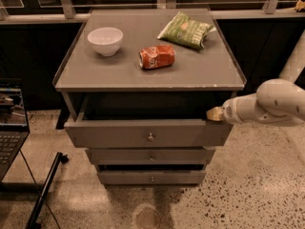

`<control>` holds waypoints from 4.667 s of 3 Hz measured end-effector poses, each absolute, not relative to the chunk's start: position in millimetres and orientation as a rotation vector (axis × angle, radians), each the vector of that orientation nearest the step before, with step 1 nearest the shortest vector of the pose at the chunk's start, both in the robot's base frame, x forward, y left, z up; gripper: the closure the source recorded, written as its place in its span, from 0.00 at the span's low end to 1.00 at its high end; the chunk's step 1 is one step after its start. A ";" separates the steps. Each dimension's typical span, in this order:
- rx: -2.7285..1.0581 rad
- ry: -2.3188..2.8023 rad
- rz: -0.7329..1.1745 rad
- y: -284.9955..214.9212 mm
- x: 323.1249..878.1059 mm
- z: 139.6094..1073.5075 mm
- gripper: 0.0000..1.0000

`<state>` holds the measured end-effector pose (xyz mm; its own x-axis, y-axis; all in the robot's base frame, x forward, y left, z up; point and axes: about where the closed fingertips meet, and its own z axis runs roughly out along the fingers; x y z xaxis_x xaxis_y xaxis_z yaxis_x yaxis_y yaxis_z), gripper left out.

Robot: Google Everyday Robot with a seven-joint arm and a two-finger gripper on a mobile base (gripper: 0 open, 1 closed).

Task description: Open top drawer

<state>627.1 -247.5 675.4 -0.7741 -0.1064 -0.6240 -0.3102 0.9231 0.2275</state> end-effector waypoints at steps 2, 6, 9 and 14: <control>-0.321 2.440 0.787 -234.5 596.8 706.0 1.00; -0.364 2.451 0.716 -195.1 632.2 677.5 1.00; -0.298 2.548 0.811 -207.7 599.4 660.4 1.00; -0.273 2.564 1.005 -211.8 537.3 683.0 1.00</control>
Offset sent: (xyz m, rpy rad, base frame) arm -0.0522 0.0171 0.0557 0.3594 0.1256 0.1861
